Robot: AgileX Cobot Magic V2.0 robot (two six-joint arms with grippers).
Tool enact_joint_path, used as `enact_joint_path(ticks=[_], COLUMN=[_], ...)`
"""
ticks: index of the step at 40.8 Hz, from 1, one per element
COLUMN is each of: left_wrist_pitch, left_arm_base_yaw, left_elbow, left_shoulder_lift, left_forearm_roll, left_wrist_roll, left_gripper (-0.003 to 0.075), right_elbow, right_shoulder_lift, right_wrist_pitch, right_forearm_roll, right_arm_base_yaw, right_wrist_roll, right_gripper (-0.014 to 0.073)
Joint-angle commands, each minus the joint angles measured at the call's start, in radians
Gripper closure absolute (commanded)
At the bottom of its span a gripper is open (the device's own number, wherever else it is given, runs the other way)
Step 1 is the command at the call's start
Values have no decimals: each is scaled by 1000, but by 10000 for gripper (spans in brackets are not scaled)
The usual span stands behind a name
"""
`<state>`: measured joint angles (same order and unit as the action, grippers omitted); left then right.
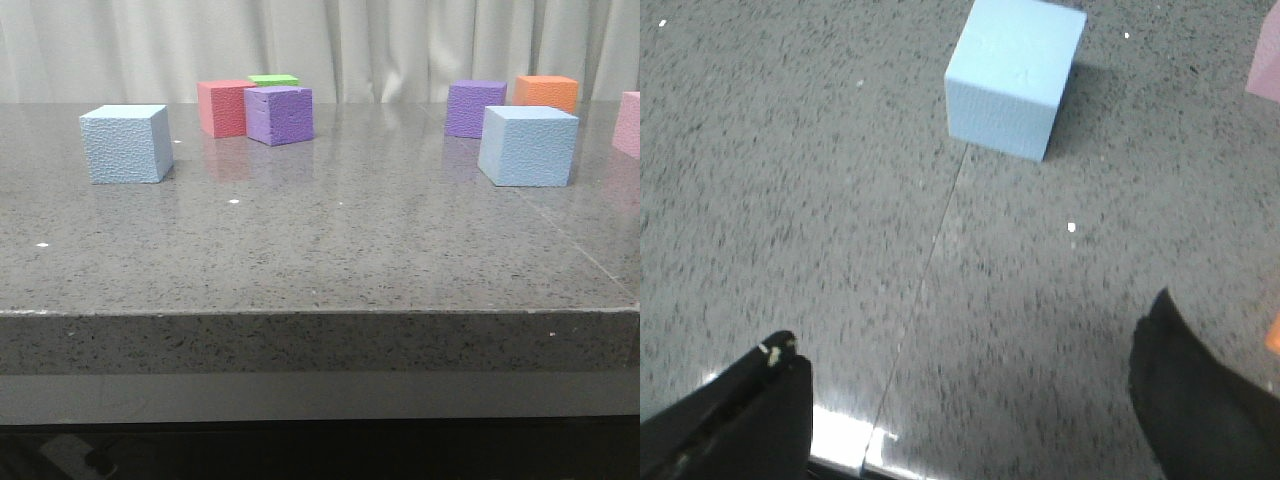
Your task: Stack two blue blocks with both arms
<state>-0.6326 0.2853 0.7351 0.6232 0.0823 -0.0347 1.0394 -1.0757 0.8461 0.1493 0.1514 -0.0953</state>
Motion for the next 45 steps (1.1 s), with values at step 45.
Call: enact_joint_path(ticks=[45], left_wrist_pitch=[99], left_arm_base_yaw=[7], left_elbow=[30], left_shoulder_lift=[9], left_forearm_roll=[10], left_wrist_roll=[9], left_gripper=[323], right_elbow=[530], right_shoulder_lift=[-714], right_wrist_pitch=[-72], right_forearm_roll=[-93], right_arm_base_yaw=[1], right_wrist_roll=[261], right_gripper=[145])
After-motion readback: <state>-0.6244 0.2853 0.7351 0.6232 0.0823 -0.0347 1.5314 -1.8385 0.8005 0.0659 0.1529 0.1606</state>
